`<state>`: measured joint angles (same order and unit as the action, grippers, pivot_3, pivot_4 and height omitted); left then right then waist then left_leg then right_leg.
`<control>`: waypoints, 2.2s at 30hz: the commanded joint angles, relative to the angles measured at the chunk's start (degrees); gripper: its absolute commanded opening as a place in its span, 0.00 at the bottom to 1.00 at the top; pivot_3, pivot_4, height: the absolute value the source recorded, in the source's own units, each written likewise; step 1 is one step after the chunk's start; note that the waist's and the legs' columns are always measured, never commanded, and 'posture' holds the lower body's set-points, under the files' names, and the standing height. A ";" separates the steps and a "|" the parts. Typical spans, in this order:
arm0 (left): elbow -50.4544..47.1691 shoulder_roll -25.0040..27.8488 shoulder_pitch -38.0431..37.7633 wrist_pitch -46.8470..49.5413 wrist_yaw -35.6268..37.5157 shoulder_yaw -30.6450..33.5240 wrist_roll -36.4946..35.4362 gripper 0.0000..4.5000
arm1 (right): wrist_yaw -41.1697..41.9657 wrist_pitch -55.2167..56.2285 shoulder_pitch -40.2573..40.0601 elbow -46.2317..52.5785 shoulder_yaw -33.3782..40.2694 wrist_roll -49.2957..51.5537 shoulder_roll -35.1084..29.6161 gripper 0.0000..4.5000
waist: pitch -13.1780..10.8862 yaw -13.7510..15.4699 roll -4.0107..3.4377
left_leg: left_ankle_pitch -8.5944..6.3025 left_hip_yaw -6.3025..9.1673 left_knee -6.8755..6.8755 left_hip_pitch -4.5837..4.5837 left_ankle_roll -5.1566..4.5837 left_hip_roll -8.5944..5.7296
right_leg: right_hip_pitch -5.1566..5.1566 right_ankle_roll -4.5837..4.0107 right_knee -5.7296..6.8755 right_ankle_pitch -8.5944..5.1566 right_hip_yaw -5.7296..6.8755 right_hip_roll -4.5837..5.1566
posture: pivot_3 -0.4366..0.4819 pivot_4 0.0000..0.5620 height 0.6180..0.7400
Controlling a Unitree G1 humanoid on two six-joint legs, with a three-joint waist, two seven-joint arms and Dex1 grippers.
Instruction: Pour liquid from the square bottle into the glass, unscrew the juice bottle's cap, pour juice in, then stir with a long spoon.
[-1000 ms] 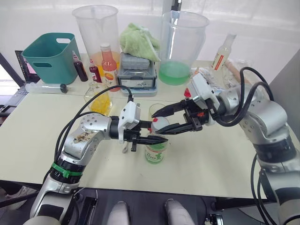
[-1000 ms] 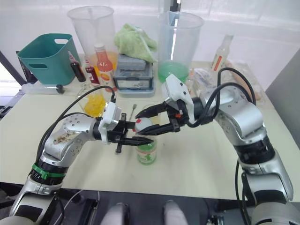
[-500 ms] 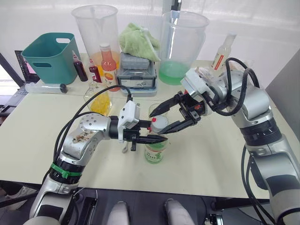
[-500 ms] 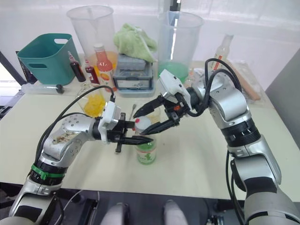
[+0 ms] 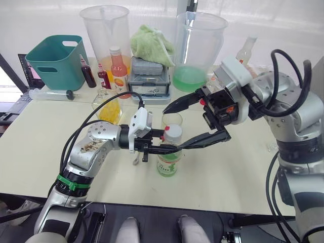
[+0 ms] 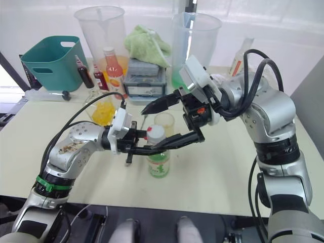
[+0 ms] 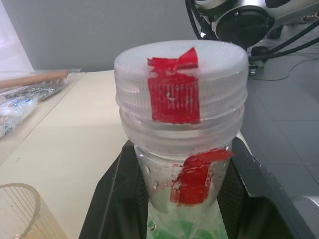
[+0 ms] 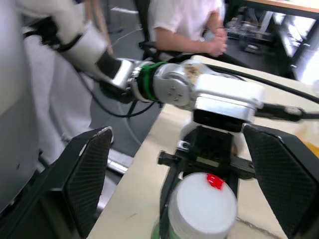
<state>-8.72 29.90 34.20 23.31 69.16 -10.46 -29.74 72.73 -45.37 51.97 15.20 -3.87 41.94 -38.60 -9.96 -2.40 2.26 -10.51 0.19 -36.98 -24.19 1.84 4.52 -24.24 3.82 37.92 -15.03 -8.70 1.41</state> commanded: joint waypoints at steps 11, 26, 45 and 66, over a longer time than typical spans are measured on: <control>5.65 -0.92 1.35 -1.65 2.66 -3.43 3.22 0.31 | -34.43 -17.88 -12.66 23.81 10.41 11.01 1.30 0.98 | 0.00 0.24 0.00 | 0.00 0.01 -0.01 -0.02 0.00 -0.02 | 0.05 0.00 -0.09 0.00 -0.01 0.02 | 0.48 0.27 0.73; 6.47 -1.12 1.82 -2.34 3.06 -3.77 3.72 0.31 | -41.22 -16.74 -15.08 24.41 8.84 13.43 1.82 0.50 | 0.00 0.23 0.00 | 0.00 0.01 -0.01 -0.03 0.00 -0.02 | 0.06 -0.01 -0.14 -0.01 -0.01 0.02 | 0.48 0.27 0.73; 2.34 1.13 -0.92 -0.36 0.42 -1.84 3.44 0.31 | -0.93 11.98 -4.20 1.77 -9.44 -5.93 -5.27 0.37 | 0.01 -0.15 0.00 | 0.00 0.01 0.02 0.00 0.00 -0.01 | 0.09 -0.01 -0.26 -0.01 0.00 0.01 | 0.48 0.27 0.73; 1.17 1.31 -1.89 0.33 -0.67 -1.82 3.36 0.31 | 4.03 1.98 8.10 -7.34 0.12 -1.06 -4.00 0.37 | 0.01 -0.03 -0.02 | 0.00 0.01 0.04 -0.01 0.00 0.00 | 0.03 0.02 -0.15 0.01 0.01 0.01 | 0.48 0.27 0.73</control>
<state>-9.69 30.41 33.44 22.77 69.01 -10.41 -29.39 78.39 -41.28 59.33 6.61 -7.51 39.33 -41.06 -9.95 -2.43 2.24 -10.51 0.19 -36.94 -24.20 1.84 4.52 -24.21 3.83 37.76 -15.02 -8.69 1.42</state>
